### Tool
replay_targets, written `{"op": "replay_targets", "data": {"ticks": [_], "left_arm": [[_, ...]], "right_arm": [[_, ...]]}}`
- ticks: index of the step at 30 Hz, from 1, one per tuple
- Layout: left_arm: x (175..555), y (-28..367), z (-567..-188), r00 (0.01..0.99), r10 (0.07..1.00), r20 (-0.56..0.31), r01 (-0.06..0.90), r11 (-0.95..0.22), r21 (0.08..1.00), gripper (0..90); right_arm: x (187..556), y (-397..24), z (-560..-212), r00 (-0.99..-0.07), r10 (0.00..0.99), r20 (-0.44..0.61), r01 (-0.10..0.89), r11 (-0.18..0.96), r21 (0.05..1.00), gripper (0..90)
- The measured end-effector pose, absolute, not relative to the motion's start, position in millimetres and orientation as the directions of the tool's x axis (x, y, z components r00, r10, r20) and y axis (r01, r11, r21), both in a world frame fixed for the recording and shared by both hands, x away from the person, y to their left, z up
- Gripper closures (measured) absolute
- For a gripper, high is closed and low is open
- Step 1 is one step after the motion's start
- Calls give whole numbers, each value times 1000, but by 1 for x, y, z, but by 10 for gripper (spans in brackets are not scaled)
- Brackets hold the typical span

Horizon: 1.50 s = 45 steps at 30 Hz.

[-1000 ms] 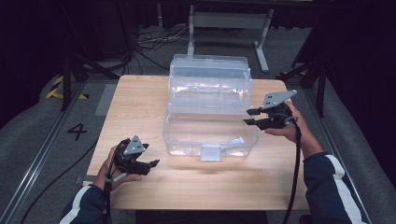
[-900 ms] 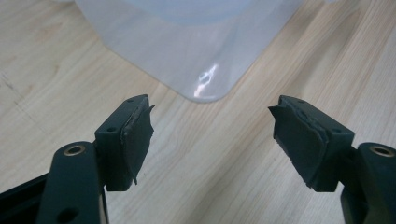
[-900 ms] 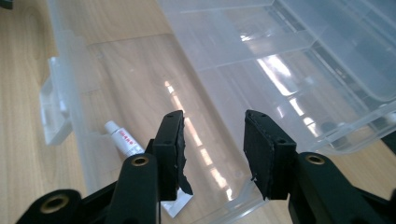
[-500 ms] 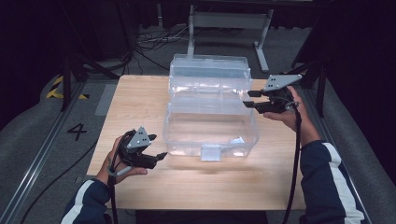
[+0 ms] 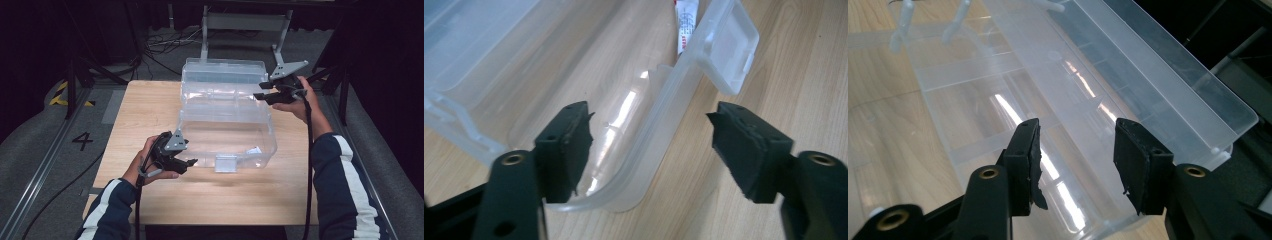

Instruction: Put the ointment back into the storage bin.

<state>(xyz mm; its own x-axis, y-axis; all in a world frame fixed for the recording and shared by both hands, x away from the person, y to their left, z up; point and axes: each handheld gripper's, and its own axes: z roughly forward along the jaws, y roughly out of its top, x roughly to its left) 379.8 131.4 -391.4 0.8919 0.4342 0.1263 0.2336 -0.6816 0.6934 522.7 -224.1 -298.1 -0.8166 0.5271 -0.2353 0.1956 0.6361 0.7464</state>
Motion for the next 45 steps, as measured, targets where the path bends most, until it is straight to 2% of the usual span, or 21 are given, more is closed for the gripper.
{"op": "replay_targets", "data": {"ticks": [10, 17, 27, 34, 45], "left_arm": [[400, 120, -402, 911, 402, 94, 256, -729, 635, 463], [406, 111, -406, 925, 369, 92, 239, -752, 614, 550], [408, 96, -408, 955, 273, 116, 176, -835, 521, 768], [409, 91, -407, 956, 261, 131, 168, -860, 482, 770], [406, 88, -407, 945, 299, 134, 204, -857, 473, 752]], "right_arm": [[553, -206, -311, -821, 531, -210, 263, 678, 686, 543], [558, -196, -318, -834, 506, -221, 257, 710, 656, 631], [556, -184, -311, -851, 449, -271, 222, 777, 589, 707], [554, -171, -307, -863, 406, -300, 199, 820, 537, 752], [547, -163, -302, -887, 345, -307, 156, 850, 503, 831]]}}
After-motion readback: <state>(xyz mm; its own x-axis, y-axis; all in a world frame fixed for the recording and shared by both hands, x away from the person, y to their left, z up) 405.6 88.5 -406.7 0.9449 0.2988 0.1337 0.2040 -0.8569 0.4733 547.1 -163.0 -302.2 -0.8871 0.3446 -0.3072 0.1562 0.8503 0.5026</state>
